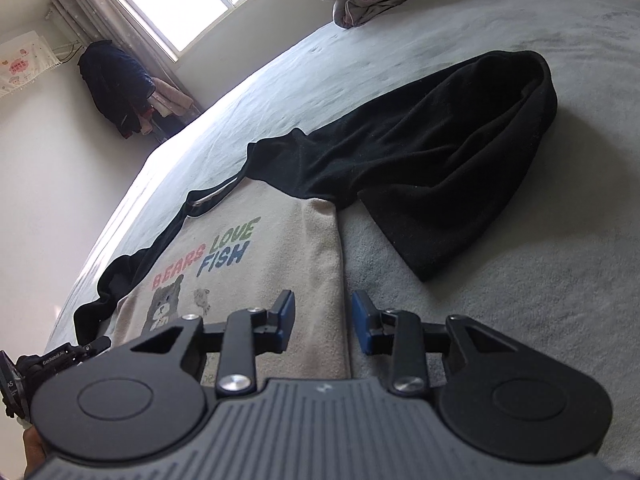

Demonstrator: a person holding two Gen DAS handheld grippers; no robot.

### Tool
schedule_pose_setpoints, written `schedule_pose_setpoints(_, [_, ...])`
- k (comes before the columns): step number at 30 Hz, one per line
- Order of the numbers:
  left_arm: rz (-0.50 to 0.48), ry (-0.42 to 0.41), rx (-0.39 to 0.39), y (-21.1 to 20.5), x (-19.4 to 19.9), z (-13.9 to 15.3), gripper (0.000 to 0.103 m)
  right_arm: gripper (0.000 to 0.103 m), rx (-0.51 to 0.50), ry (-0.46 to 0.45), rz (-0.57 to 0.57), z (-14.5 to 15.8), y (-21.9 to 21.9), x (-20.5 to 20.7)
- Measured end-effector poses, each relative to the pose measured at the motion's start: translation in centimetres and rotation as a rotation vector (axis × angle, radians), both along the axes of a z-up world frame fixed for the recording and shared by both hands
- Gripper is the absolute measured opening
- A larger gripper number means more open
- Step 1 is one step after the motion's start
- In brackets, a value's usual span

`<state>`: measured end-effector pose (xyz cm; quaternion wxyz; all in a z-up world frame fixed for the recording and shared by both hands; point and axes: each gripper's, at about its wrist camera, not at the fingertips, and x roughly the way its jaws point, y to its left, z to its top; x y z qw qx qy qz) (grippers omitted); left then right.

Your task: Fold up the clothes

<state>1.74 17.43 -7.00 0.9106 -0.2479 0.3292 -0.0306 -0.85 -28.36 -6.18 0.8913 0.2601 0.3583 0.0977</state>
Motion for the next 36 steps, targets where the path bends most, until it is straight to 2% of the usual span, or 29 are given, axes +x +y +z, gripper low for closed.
schedule_pose_setpoints(2, [0.021,-0.015,0.063,-0.8,-0.3,0.2,0.006,0.009,-0.045,-0.012,-0.022,0.1,0.4,-0.3])
schedule_pose_setpoints(4, [0.061,-0.065,0.138,-1.5,-1.0,1.0,0.006,0.008,-0.094,-0.024,-0.042,0.3,0.8,-0.4])
schedule_pose_setpoints(6, [0.058,-0.051,0.189,-1.9,-0.8,1.0,0.006,0.008,-0.15,-0.032,-0.053,0.3,1.2,-0.5])
schedule_pose_setpoints(8, [0.042,-0.012,0.231,-2.2,-0.3,0.1,0.01,0.008,-0.163,-0.029,-0.05,-0.1,1.2,-0.4])
schedule_pose_setpoints(10, [0.036,-0.013,0.209,-1.8,-0.5,0.4,0.013,0.011,-0.146,-0.03,-0.042,-0.2,1.0,-0.4])
schedule_pose_setpoints(12, [0.031,0.003,0.166,-1.0,-0.8,0.8,0.022,0.018,-0.096,-0.02,-0.039,-0.1,0.5,-0.5])
schedule_pose_setpoints(13, [0.029,0.014,0.145,-0.6,-1.1,0.9,0.025,0.018,-0.072,-0.011,-0.039,0.0,0.2,-0.6])
schedule_pose_setpoints(17, [0.006,0.048,0.075,0.6,-2.4,1.2,0.026,0.02,-0.008,0.018,-0.024,0.2,-0.7,-1.5])
schedule_pose_setpoints(22, [-0.064,0.073,0.054,0.9,-3.9,1.1,0.026,0.021,0.031,0.04,0.018,0.3,-0.7,-3.0])
schedule_pose_setpoints(26, [-0.113,0.065,0.101,0.6,-5.3,1.0,0.022,0.021,0.0,0.044,0.052,0.5,-0.1,-4.1])
schedule_pose_setpoints(27, [-0.115,0.063,0.132,0.4,-5.7,1.0,0.009,0.018,-0.025,0.042,0.058,0.5,0.2,-4.3])
schedule_pose_setpoints(28, [-0.112,0.063,0.164,0.2,-6.0,0.9,0.006,0.015,-0.069,0.036,0.059,0.6,0.5,-4.6])
schedule_pose_setpoints(29, [-0.11,0.058,0.199,0.0,-6.3,0.8,0.006,0.006,-0.12,0.032,0.055,0.6,0.9,-4.7])
schedule_pose_setpoints(31, [-0.114,0.04,0.262,-0.8,-6.7,1.0,0.006,0.006,-0.158,0.022,0.053,0.5,1.1,-4.8])
schedule_pose_setpoints(32, [-0.115,0.028,0.293,-1.0,-6.9,1.1,0.01,0.007,-0.163,0.018,0.05,0.5,1.2,-4.8])
schedule_pose_setpoints(34, [-0.099,-0.005,0.333,-1.2,-7.3,1.6,0.016,0.017,-0.197,-0.008,0.045,0.9,1.6,-5.1])
schedule_pose_setpoints(35, [-0.093,-0.026,0.336,-1.3,-7.5,1.9,0.023,0.022,-0.229,-0.031,0.039,1.2,2.0,-5.3])
schedule_pose_setpoints(36, [-0.087,-0.047,0.34,-1.5,-7.7,2.1,0.034,0.022,-0.26,-0.053,0.033,1.5,2.4,-5.5])
